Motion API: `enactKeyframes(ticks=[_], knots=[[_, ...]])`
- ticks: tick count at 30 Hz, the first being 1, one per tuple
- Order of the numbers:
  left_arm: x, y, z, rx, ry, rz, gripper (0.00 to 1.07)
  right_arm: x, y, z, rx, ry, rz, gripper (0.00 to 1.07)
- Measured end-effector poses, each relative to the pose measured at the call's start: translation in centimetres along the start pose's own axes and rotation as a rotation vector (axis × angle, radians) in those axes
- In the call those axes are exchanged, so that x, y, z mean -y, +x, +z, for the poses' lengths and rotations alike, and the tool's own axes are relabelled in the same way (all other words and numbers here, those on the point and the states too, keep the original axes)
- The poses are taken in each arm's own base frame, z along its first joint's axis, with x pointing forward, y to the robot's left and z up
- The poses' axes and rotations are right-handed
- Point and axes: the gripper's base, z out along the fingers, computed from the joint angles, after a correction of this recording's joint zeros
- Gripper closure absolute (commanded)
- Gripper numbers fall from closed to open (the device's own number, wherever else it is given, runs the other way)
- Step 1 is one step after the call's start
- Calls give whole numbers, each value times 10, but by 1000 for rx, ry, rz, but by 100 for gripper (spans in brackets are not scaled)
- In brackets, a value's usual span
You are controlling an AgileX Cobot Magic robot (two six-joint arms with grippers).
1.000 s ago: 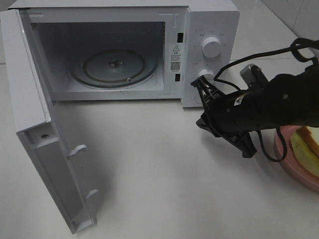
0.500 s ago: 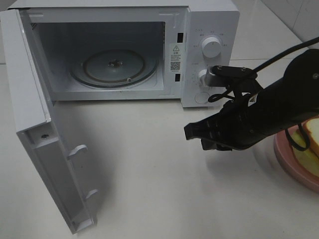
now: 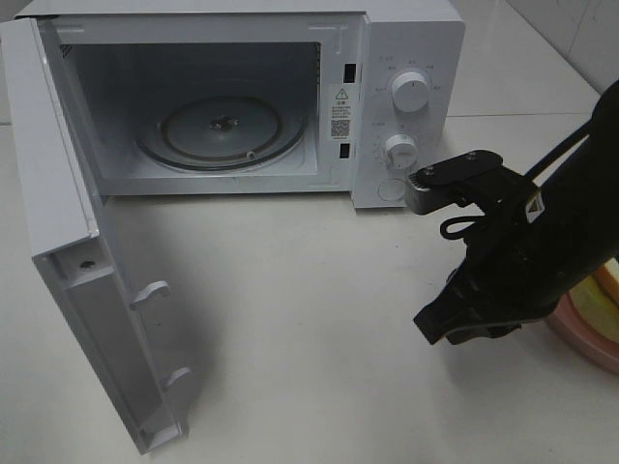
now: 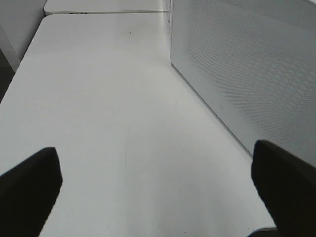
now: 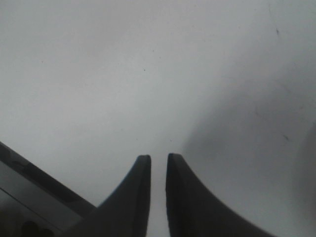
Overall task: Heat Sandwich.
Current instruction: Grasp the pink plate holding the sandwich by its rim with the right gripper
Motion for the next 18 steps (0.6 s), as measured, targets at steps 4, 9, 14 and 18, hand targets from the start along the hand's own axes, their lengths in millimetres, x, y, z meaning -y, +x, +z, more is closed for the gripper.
enactKeyframes(ticks=[4, 9, 14, 18], knots=[[0, 0, 0, 0, 0, 0, 5, 17, 1, -20, 20, 41, 74, 86], [0, 0, 0, 0, 0, 0, 5, 36, 4, -26, 29, 87, 195, 70], [0, 0, 0, 0, 0, 0, 5, 45, 7, -28, 11, 125, 214, 43], [0, 0, 0, 0, 0, 0, 5, 51, 9, -29, -4, 167, 181, 10]])
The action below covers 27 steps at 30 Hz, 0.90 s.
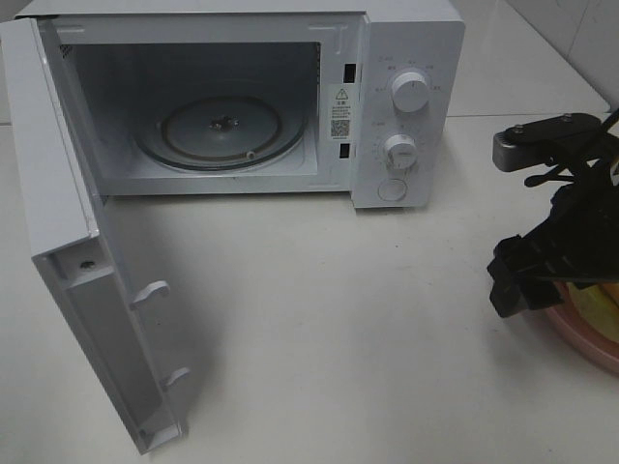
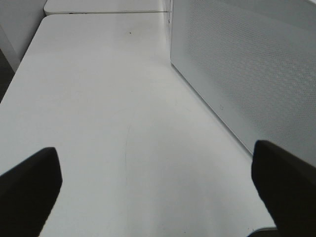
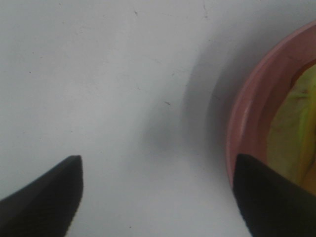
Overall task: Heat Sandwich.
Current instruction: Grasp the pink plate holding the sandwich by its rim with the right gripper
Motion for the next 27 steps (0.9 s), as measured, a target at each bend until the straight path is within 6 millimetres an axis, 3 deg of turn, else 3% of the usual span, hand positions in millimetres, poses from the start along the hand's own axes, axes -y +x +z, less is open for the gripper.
enactKeyframes(ticks=[20, 27], knots=[[0, 0, 0, 0, 0, 0, 5, 8, -2, 1, 21, 92, 80, 12], [0, 0, 0, 0, 0, 0, 5, 18, -4, 27, -58, 97, 117, 14]])
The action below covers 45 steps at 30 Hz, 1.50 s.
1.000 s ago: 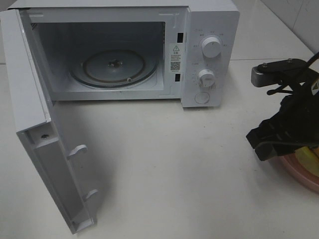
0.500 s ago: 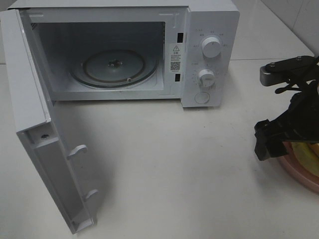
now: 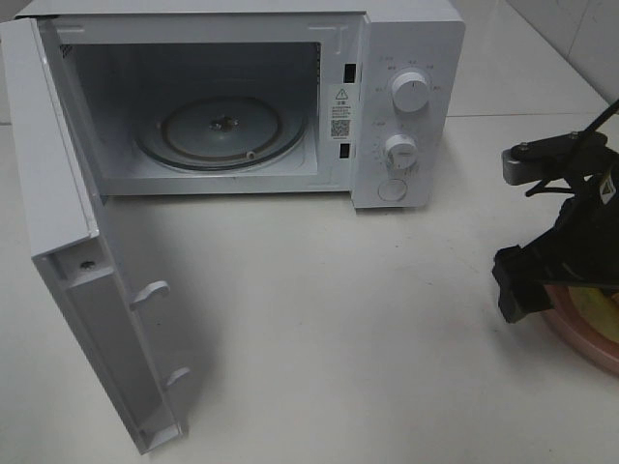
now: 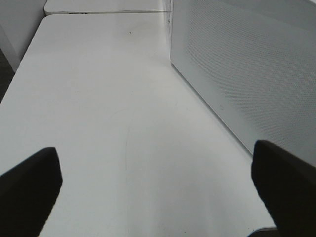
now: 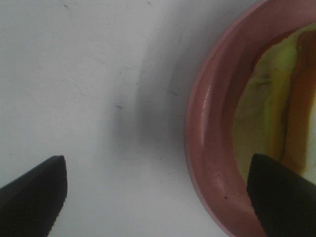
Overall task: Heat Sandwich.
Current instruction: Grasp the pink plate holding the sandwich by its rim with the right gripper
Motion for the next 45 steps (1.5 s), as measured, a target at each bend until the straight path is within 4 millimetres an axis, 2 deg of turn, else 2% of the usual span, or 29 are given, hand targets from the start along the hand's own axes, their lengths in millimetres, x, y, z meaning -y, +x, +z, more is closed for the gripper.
enactKeyframes(ticks=[9, 21, 24, 25, 26, 27, 29, 30, 31, 32, 34, 35, 36, 45], knots=[[0, 0, 0, 0, 0, 0, 5, 10, -5, 28, -42, 2, 41, 16], [0, 0, 0, 0, 0, 0, 5, 6, -8, 59, -81, -8, 32, 18], [0, 0, 0, 0, 0, 0, 5, 5, -9, 63, -76, -10, 30, 28], [0, 0, 0, 0, 0, 0, 5, 5, -9, 63, -76, -10, 30, 28], [0, 0, 0, 0, 0, 0, 5, 5, -9, 63, -78, -10, 30, 34], [0, 0, 0, 0, 0, 0, 5, 5, -9, 64, -79, -10, 29, 45], [0, 0, 0, 0, 0, 0, 5, 5, -9, 64, -79, -10, 30, 59], [0, 0, 0, 0, 0, 0, 5, 5, -9, 64, -79, -10, 30, 59], [0, 0, 0, 0, 0, 0, 5, 5, -9, 64, -79, -9, 28, 67], [0, 0, 0, 0, 0, 0, 5, 6, -9, 64, -78, -5, 20, 85], [0, 0, 0, 0, 0, 0, 5, 6, -9, 64, -77, -2, 16, 101], [0, 0, 0, 0, 0, 0, 5, 6, -9, 64, -77, -2, 16, 101], [0, 0, 0, 0, 0, 0, 5, 6, -9, 64, -76, -1, 13, 107], [0, 0, 0, 0, 0, 0, 5, 7, -10, 63, -73, 10, -7, 107]])
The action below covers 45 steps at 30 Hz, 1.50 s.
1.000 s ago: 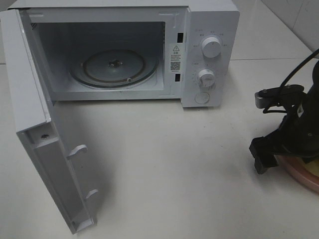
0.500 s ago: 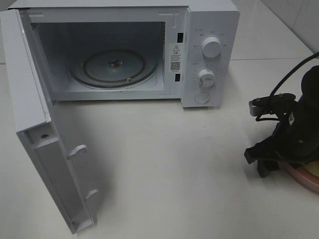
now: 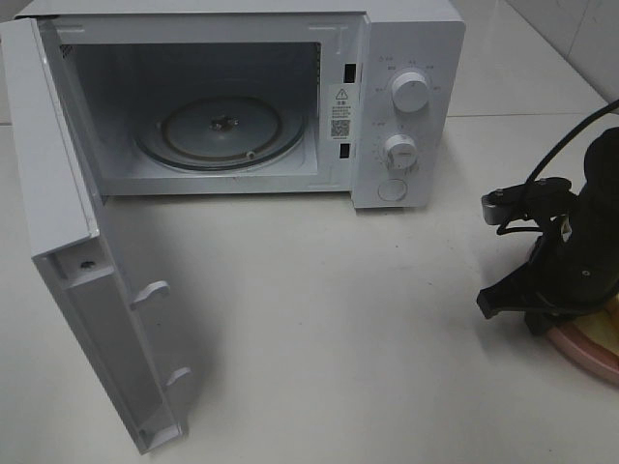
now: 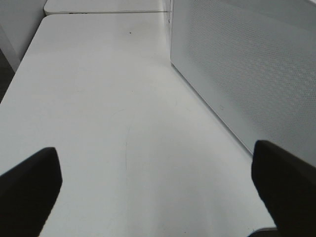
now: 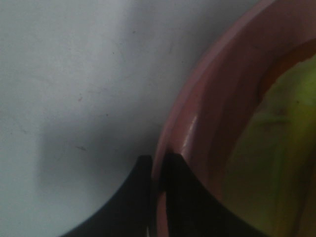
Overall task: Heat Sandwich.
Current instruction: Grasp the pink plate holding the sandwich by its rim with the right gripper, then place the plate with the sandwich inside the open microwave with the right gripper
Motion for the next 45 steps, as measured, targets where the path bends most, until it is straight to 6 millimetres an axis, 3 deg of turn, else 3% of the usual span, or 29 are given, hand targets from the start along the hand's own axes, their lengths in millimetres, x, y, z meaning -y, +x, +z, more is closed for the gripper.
enactKeyframes(ticks=[18, 36, 45], knots=[[0, 0, 0, 0, 0, 0, 5, -10, -1, -18, -68, 134, -90, 107], [0, 0, 0, 0, 0, 0, 5, -10, 10, -58, -45, 217, -119, 107], [0, 0, 0, 0, 0, 0, 5, -25, 19, -81, -15, 240, -188, 107]])
